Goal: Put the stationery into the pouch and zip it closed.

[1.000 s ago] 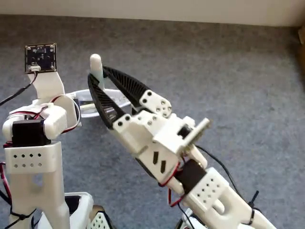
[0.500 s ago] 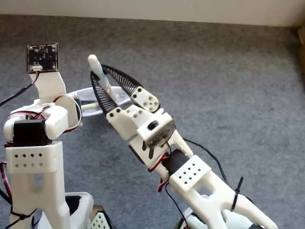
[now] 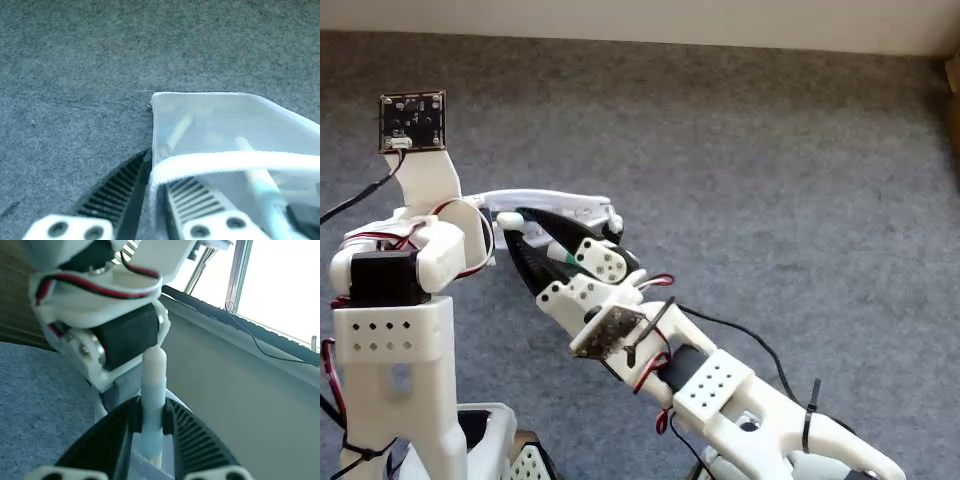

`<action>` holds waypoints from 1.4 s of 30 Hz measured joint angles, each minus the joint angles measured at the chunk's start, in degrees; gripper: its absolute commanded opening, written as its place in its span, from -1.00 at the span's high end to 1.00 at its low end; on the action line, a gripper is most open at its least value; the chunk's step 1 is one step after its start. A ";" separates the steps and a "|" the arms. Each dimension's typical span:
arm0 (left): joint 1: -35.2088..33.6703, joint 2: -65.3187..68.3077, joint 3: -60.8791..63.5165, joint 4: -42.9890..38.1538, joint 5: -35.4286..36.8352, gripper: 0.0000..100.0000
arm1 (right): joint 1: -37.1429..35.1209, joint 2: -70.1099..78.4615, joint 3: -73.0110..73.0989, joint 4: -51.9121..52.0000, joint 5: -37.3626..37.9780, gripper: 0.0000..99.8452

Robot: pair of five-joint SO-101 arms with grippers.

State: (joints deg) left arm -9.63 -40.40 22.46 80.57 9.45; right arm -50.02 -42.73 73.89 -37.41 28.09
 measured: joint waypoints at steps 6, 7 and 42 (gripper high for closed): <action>0.00 0.00 0.00 -0.09 0.00 0.98 | 0.18 -8.70 4.40 4.84 0.00 0.99; 0.00 0.00 0.26 -0.18 0.00 0.98 | 0.18 -9.85 4.40 7.30 0.09 0.99; -2.11 -0.09 1.76 -2.73 1.85 0.98 | 0.18 -42.11 4.13 54.07 -22.68 0.53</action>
State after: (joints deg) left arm -11.74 -40.48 24.22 77.85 11.30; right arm -49.85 -84.84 78.02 16.66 5.41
